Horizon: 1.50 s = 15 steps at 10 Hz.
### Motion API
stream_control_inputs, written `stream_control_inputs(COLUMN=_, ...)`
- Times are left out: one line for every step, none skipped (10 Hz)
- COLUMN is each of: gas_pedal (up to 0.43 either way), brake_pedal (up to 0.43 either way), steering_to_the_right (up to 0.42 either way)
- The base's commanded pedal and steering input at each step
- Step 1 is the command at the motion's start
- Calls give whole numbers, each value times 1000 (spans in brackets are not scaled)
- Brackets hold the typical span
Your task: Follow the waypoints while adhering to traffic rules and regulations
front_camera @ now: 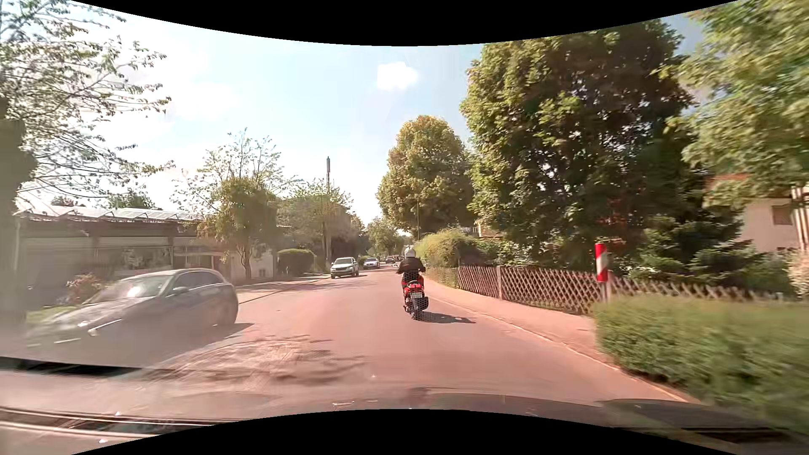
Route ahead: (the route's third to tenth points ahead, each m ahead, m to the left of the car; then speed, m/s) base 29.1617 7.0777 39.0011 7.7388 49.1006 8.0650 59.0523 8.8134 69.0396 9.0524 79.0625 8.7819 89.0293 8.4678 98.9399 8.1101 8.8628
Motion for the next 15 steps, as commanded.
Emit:
stream_control_inputs(gas_pedal=248, brake_pedal=12, steering_to_the_right=-90)
stream_control_inputs(gas_pedal=228, brake_pedal=12, steering_to_the_right=-86)
stream_control_inputs(gas_pedal=209, brake_pedal=12, steering_to_the_right=-80)
stream_control_inputs(gas_pedal=177, brake_pedal=12, steering_to_the_right=-73)
stream_control_inputs(gas_pedal=169, brake_pedal=6, steering_to_the_right=-64)
stream_control_inputs(gas_pedal=169, brake_pedal=12, steering_to_the_right=-56)
stream_control_inputs(gas_pedal=169, brake_pedal=12, steering_to_the_right=-47)
stream_control_inputs(gas_pedal=169, brake_pedal=6, steering_to_the_right=-38)
stream_control_inputs(gas_pedal=169, brake_pedal=12, steering_to_the_right=-25)
stream_control_inputs(gas_pedal=169, brake_pedal=12, steering_to_the_right=-10)
stream_control_inputs(gas_pedal=169, brake_pedal=12, steering_to_the_right=5)
stream_control_inputs(gas_pedal=169, brake_pedal=12, steering_to_the_right=4)
stream_control_inputs(gas_pedal=169, brake_pedal=12, steering_to_the_right=4)
stream_control_inputs(gas_pedal=169, brake_pedal=12, steering_to_the_right=4)
stream_control_inputs(gas_pedal=169, brake_pedal=12, steering_to_the_right=4)
